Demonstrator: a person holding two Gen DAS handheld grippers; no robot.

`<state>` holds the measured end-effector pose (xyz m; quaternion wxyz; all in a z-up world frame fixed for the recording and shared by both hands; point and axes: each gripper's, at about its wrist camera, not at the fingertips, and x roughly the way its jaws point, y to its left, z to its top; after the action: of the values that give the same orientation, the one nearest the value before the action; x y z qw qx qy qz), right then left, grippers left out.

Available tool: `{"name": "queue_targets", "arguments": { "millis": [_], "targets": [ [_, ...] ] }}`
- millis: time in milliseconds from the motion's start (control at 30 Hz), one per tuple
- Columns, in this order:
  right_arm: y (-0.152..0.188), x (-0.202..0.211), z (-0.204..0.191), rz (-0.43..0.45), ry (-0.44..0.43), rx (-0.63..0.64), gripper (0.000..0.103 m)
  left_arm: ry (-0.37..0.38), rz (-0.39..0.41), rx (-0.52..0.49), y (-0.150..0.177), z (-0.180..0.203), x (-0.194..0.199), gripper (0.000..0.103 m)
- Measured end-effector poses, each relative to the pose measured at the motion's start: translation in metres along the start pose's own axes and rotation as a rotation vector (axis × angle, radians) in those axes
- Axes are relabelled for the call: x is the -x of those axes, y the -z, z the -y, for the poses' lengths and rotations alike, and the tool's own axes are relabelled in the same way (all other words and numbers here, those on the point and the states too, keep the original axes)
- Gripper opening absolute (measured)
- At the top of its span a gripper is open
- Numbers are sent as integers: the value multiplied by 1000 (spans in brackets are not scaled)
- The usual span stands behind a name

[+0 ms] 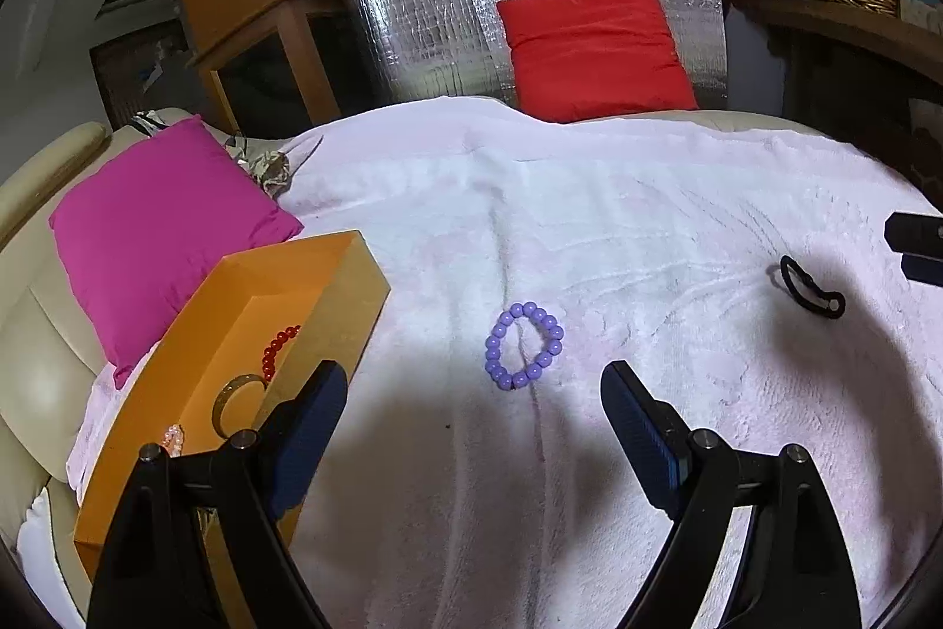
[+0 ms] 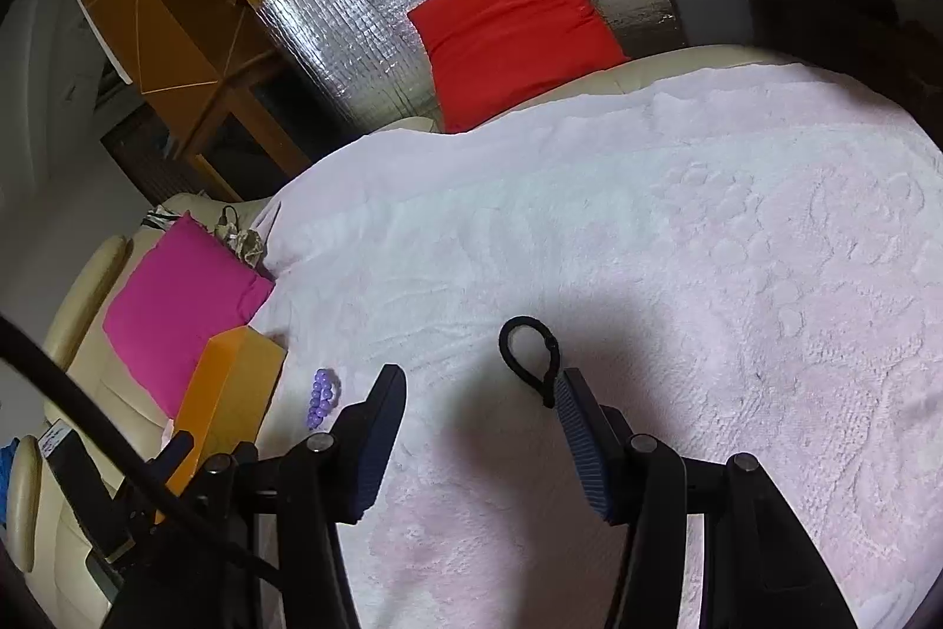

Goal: Organize jewelry
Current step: 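Move the left tool to the purple bead bracelet while the right tool reaches the black hair tie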

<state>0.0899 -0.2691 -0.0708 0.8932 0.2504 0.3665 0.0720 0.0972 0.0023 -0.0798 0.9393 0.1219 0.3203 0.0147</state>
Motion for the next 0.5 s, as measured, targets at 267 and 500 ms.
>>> {"name": "queue_targets", "arguments": {
  "millis": [267,500],
  "targets": [
    [0,-6,9,-15,-5,-22,56,2,-14,-14,-1,8,-5,88],
    [1,-10,10,-24,-9,-21,56,9,-26,-27,-1,15,-9,88]
  ]
}}
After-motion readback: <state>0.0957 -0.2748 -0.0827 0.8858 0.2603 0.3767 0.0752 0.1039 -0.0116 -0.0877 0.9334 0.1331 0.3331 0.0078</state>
